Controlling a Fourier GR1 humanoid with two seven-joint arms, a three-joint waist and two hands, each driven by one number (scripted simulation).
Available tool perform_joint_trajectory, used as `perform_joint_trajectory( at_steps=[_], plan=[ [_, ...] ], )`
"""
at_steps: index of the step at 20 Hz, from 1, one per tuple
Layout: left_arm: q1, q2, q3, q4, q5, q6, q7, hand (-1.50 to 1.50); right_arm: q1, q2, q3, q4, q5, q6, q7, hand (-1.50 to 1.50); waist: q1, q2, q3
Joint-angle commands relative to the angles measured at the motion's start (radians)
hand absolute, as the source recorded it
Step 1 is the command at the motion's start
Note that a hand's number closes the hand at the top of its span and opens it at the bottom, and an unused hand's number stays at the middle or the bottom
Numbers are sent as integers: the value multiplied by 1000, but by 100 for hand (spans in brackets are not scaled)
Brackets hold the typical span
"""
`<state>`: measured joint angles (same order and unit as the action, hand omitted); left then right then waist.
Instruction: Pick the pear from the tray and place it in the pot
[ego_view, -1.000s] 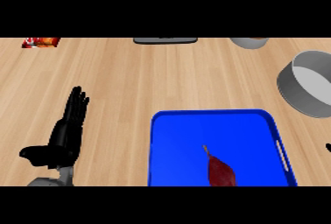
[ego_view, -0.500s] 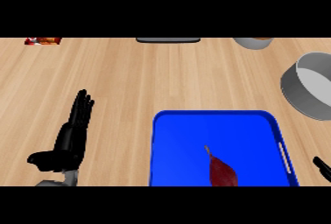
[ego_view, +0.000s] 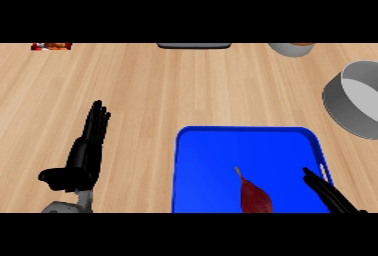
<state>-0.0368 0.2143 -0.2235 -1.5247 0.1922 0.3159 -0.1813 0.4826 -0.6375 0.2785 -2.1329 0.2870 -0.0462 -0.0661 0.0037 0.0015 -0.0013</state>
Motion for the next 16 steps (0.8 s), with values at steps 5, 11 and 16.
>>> perform_joint_trajectory(
  at_steps=[5, 11, 16],
  plan=[
    [-25, 9, 49, -18, 1, -29, 36, 0, -127, 77, 102, 129, 171, 65, 178, -150, -1, -1, 1],
    [34, -4, 74, -41, 2, -71, 29, 0, -129, 192, 179, 210, 249, 60, 161, -150, -4, -2, 1],
    [61, -42, 72, -47, -39, -92, -4, 0, -215, 242, 130, 280, 249, 117, 162, -150, -3, -2, 1]
  ],
)
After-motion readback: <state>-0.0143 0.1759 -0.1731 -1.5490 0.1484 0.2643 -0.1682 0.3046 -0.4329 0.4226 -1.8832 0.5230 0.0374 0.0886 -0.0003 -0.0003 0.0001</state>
